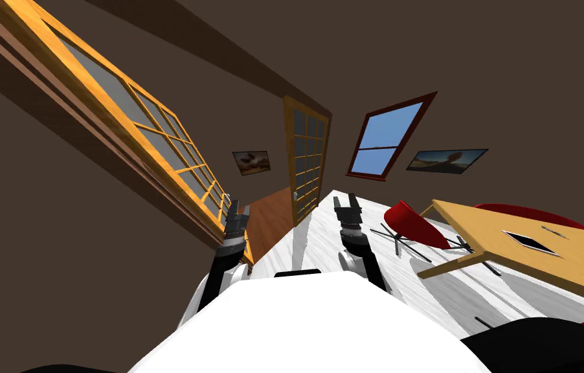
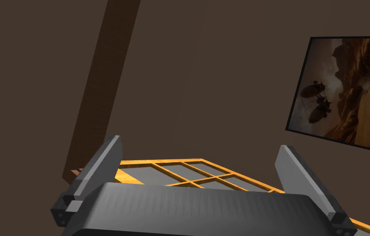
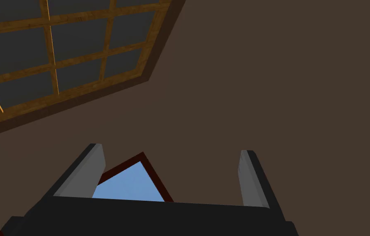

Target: Push the door open

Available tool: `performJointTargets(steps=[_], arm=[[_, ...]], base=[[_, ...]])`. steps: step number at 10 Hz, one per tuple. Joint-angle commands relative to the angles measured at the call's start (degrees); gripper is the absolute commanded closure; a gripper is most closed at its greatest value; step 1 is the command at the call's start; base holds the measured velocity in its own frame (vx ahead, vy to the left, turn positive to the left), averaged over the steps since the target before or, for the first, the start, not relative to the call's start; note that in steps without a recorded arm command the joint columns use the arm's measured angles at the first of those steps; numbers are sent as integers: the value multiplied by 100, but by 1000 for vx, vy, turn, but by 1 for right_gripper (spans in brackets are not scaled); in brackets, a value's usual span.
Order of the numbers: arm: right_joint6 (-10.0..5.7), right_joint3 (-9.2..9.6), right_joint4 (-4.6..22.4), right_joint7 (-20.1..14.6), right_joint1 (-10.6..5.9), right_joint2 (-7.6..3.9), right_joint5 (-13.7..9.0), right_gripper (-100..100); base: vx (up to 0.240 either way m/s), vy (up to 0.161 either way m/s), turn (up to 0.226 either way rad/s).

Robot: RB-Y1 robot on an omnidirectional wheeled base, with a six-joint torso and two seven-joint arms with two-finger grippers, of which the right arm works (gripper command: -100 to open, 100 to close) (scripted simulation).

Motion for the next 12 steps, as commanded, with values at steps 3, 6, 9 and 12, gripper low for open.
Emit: performJointTargets(steps=[3, 6, 9, 12], arm=[[-105, 65, 239, 384, 29, -61, 18, -100], [-218, 134, 497, 793, 61, -121, 37, -100], [-324, 200, 740, 1175, 90, -175, 55, -100], [-445, 275, 1017, 1608, 124, -234, 76, -100]], base=[[117, -15, 55], [121, -18, 57], [88, -9, 53], [102, -16, 62]])
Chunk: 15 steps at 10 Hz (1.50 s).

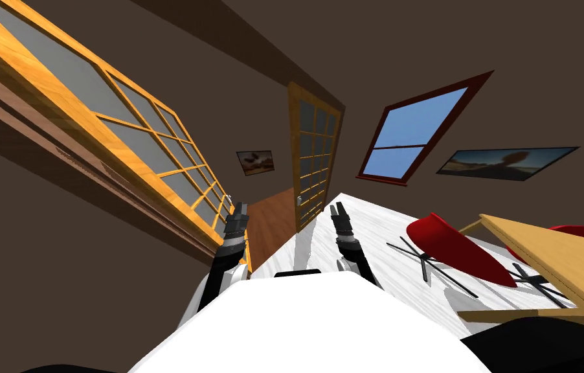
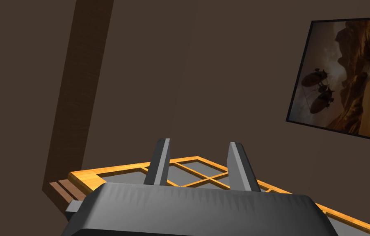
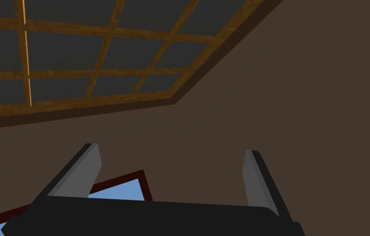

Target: Push the door open

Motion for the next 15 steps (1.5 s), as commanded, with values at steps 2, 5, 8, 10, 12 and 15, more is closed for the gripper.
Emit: performJointTargets(steps=[2, 5, 8, 10, 12, 15], arm=[[-114, 88, 270, 447, 32, -44, 29, -100], [-259, 177, 601, 925, 73, -111, 54, -100], [-363, 241, 838, 1314, 102, -157, 71, -100], [-468, 306, 1080, 1647, 131, -203, 89, -100], [-524, 341, 1206, 1862, 147, -227, 99, -100], [-690, 443, 1586, 2388, 193, -299, 127, -100]], base=[[93, -21, 75], [99, -32, 77], [68, -23, 52], [81, -21, 81], [79, -34, 58], [78, -26, 82]])
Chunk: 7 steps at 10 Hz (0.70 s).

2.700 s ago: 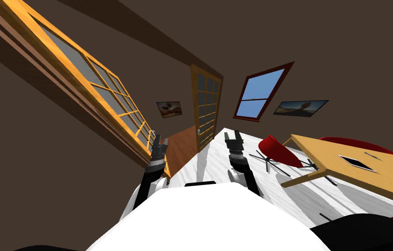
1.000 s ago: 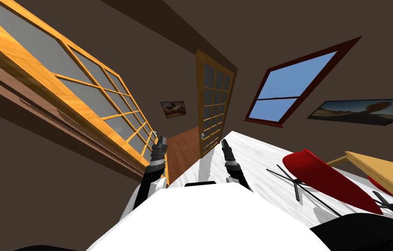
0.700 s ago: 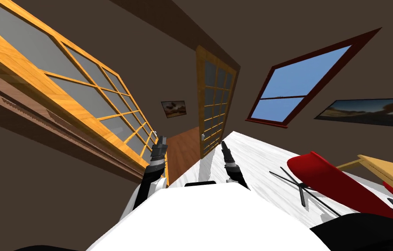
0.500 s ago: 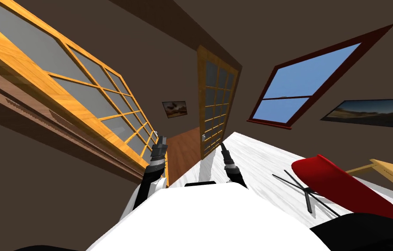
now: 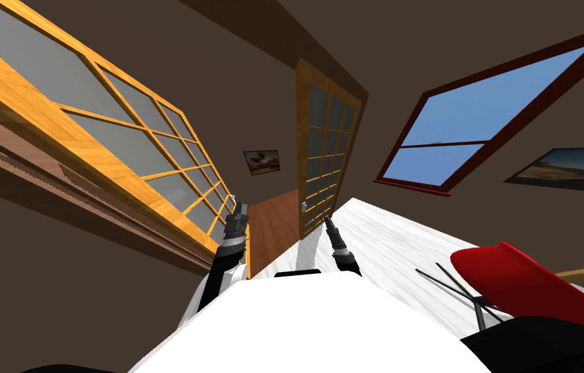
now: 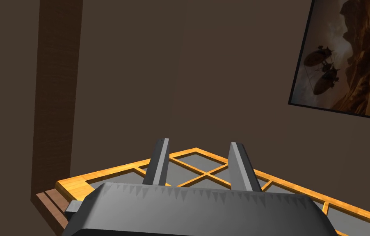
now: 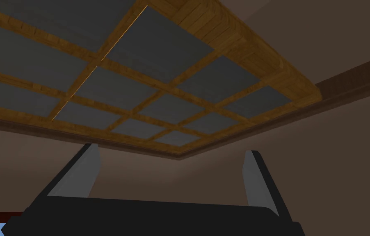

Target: Push the door open

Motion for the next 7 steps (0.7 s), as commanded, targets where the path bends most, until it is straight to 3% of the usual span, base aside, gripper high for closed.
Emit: performJointTargets(steps=[1, 2, 7], arm=[[-76, 59, 184, 286, 33, -40, 16, -100], [-76, 59, 184, 345, 33, -40, 16, -100], [-304, 199, 704, 1098, 97, -135, 55, -100]], base=[[101, -36, 88], [58, -27, 19], [63, -28, 64]])
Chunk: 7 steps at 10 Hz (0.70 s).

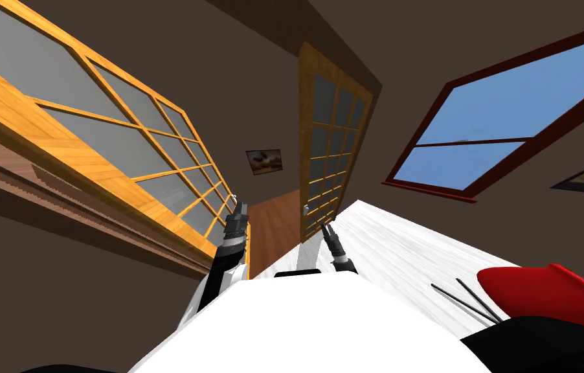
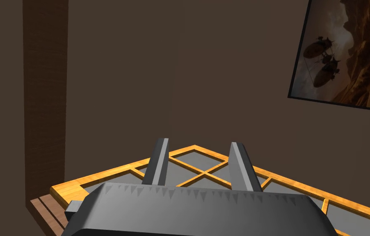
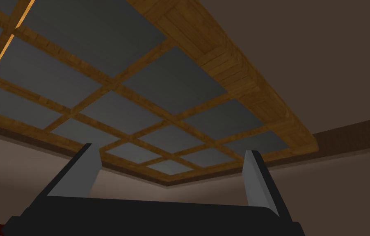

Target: Push the door open

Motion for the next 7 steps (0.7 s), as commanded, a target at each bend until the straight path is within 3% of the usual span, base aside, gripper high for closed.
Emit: performJointTargets(steps=[1, 7], arm=[[-98, 40, 212, 286, 19, -53, 6, -100], [-378, 212, 851, 1183, 97, -167, 53, -100]], base=[[81, -39, 103], [77, -29, 73]])
